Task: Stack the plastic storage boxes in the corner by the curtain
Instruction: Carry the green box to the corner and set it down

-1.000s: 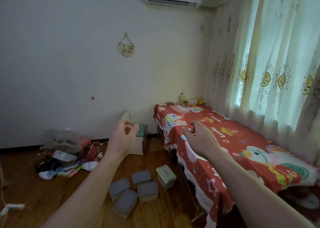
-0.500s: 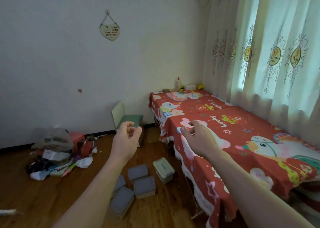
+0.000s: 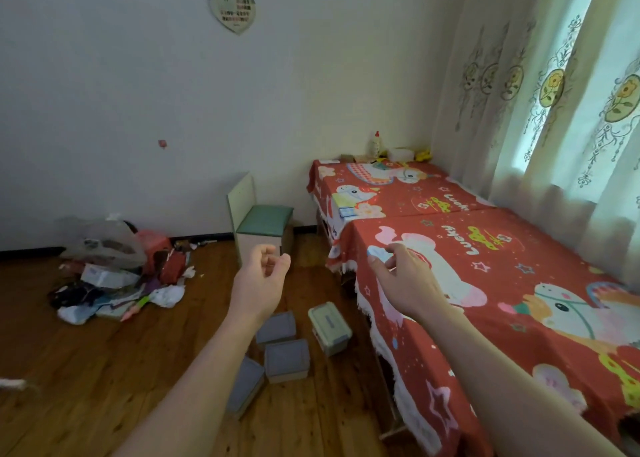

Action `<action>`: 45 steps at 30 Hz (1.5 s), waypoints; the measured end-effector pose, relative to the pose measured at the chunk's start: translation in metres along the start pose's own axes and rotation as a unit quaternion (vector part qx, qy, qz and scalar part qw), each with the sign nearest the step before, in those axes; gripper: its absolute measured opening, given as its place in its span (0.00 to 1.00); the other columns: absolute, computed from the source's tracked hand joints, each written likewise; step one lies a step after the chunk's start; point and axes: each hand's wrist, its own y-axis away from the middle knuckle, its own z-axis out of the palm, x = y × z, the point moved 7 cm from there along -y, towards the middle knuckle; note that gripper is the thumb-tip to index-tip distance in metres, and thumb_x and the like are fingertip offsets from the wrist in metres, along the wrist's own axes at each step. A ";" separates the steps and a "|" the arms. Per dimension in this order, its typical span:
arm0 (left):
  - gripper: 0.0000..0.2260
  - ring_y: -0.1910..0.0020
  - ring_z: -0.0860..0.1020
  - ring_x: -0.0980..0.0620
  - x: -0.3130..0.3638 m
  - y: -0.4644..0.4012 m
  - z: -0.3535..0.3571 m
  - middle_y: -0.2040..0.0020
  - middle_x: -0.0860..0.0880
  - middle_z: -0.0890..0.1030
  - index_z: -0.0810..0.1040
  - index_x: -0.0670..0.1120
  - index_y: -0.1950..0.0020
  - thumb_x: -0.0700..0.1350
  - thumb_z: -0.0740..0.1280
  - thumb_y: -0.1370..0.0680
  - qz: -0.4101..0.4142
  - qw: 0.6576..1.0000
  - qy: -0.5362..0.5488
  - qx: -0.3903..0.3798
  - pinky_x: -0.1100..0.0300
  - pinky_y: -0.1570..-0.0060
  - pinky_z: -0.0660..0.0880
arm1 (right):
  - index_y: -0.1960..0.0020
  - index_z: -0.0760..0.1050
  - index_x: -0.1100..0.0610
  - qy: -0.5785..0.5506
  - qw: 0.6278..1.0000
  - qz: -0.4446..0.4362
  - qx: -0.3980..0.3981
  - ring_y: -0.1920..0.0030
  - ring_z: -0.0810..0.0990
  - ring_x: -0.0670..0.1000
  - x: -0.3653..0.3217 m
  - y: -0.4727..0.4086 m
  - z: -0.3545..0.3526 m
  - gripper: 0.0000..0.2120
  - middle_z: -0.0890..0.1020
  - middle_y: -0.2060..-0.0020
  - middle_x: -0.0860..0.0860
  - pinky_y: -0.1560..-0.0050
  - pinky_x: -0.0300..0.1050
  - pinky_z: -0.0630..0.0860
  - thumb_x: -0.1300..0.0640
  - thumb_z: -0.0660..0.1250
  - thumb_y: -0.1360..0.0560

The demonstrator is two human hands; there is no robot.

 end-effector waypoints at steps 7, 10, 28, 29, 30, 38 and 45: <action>0.16 0.51 0.74 0.63 -0.055 -0.081 0.004 0.50 0.60 0.75 0.71 0.53 0.36 0.58 0.63 0.21 -0.012 1.000 0.020 -0.019 0.68 0.59 0.68 | 0.30 0.68 0.53 0.029 0.999 0.017 0.001 0.47 0.78 0.52 -0.016 -0.074 0.058 0.29 0.80 0.43 0.50 0.54 0.45 0.70 0.34 0.56 0.22; 0.17 0.51 0.75 0.63 -0.078 -0.126 -0.002 0.51 0.60 0.75 0.71 0.52 0.36 0.58 0.64 0.21 -0.018 0.999 0.017 -0.028 0.69 0.59 0.68 | 0.31 0.69 0.54 0.032 0.999 0.026 0.009 0.51 0.76 0.50 -0.030 -0.109 0.087 0.28 0.80 0.44 0.50 0.55 0.46 0.68 0.36 0.57 0.22; 0.19 0.55 0.72 0.65 -0.164 -0.256 0.008 0.53 0.62 0.73 0.70 0.51 0.33 0.57 0.63 0.21 -0.053 0.994 -0.005 -0.093 0.69 0.62 0.66 | 0.33 0.69 0.52 0.051 0.998 0.035 0.022 0.52 0.77 0.48 -0.064 -0.202 0.187 0.30 0.79 0.46 0.48 0.55 0.44 0.71 0.32 0.55 0.24; 0.19 0.55 0.72 0.65 -0.168 -0.260 0.012 0.53 0.62 0.73 0.70 0.51 0.33 0.57 0.63 0.21 -0.056 0.994 -0.006 -0.097 0.69 0.61 0.66 | 0.33 0.70 0.52 0.053 0.998 0.034 0.020 0.52 0.77 0.48 -0.061 -0.206 0.191 0.29 0.79 0.47 0.48 0.55 0.44 0.70 0.33 0.56 0.24; 0.19 0.55 0.72 0.65 -0.172 -0.263 0.016 0.53 0.62 0.73 0.70 0.51 0.34 0.57 0.63 0.21 -0.059 0.993 -0.008 -0.101 0.69 0.62 0.66 | 0.33 0.70 0.52 0.053 0.998 0.035 0.017 0.52 0.77 0.48 -0.058 -0.210 0.194 0.28 0.79 0.47 0.48 0.55 0.44 0.70 0.34 0.56 0.23; 0.18 0.55 0.74 0.63 -0.196 -0.298 0.083 0.53 0.59 0.75 0.71 0.52 0.35 0.58 0.63 0.22 -0.078 0.987 -0.043 -0.130 0.68 0.62 0.68 | 0.30 0.67 0.51 0.025 0.996 0.083 -0.031 0.45 0.79 0.51 -0.003 -0.253 0.232 0.32 0.78 0.41 0.49 0.46 0.53 0.78 0.30 0.54 0.24; 0.17 0.54 0.75 0.63 -0.219 -0.354 0.176 0.52 0.60 0.76 0.71 0.53 0.36 0.59 0.63 0.22 -0.108 0.980 -0.072 -0.153 0.67 0.61 0.69 | 0.30 0.67 0.52 -0.003 0.994 0.092 -0.059 0.44 0.78 0.52 0.066 -0.331 0.266 0.28 0.78 0.40 0.51 0.51 0.47 0.73 0.34 0.55 0.22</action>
